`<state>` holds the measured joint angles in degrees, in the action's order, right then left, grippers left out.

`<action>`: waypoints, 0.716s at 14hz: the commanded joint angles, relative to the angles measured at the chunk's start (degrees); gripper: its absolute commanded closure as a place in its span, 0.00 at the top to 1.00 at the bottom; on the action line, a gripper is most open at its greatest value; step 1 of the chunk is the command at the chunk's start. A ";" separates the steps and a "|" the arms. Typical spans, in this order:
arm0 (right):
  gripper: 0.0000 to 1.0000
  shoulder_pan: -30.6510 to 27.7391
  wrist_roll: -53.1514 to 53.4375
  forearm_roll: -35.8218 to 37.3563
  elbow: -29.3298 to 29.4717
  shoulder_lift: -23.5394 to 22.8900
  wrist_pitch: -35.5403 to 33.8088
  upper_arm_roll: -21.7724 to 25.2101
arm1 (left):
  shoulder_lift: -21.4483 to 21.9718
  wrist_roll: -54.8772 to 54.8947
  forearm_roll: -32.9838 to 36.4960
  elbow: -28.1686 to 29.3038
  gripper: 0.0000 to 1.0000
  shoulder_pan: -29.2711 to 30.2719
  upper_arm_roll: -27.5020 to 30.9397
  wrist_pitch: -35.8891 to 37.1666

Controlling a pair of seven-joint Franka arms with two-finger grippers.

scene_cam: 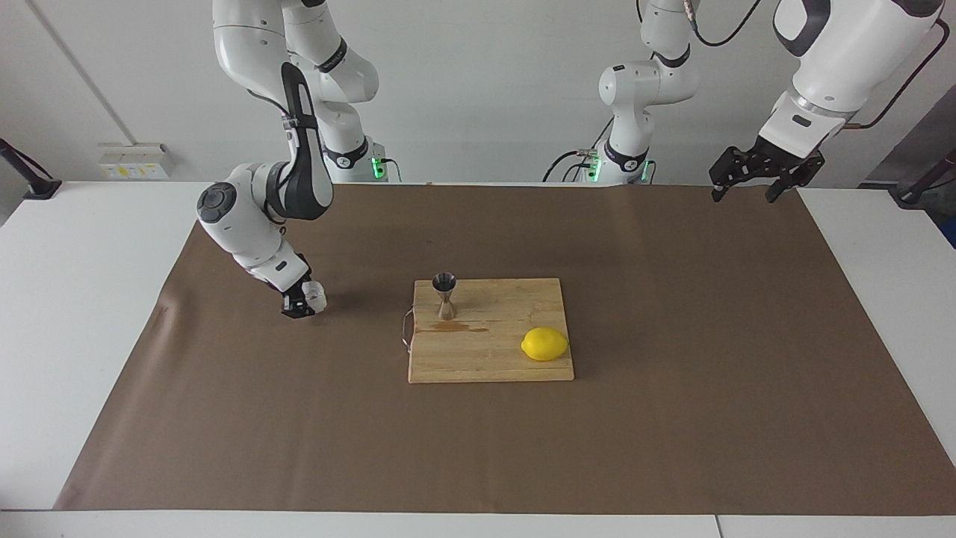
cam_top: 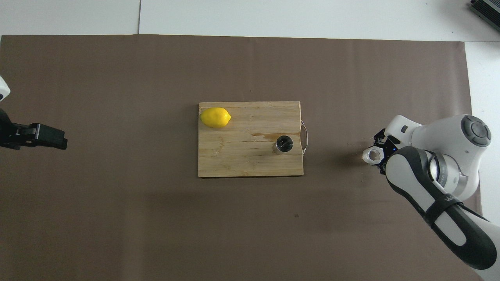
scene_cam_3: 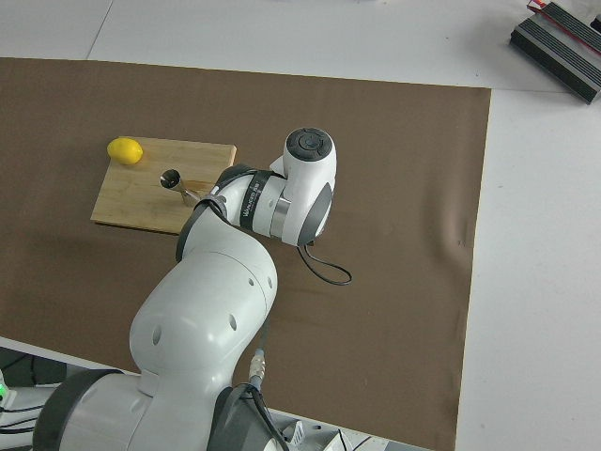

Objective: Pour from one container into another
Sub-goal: 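Open the right gripper and withdraw it from the white cup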

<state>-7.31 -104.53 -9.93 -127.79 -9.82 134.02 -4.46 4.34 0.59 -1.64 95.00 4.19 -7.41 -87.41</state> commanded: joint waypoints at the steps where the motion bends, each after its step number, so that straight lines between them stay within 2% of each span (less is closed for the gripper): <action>1: 1.00 -0.34 -1.82 -1.24 1.14 -0.30 0.81 -0.64 | 1.46 -0.42 0.94 1.32 1.00 0.82 -0.50 0.40; 5: 1.00 0.89 1.68 -1.24 4.30 3.48 -2.44 -0.90 | 1.46 -0.42 1.03 1.32 1.00 0.82 -0.50 0.40; 10: 1.00 1.25 18.70 -1.15 10.62 5.42 -7.89 -0.99 | 1.46 -0.42 0.94 1.32 1.00 0.82 -0.50 0.40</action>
<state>-5.93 -92.16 -9.96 -119.85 -4.87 127.97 -5.22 4.34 0.59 -1.64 95.00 4.19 -7.41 -87.41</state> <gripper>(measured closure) 0.000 0.000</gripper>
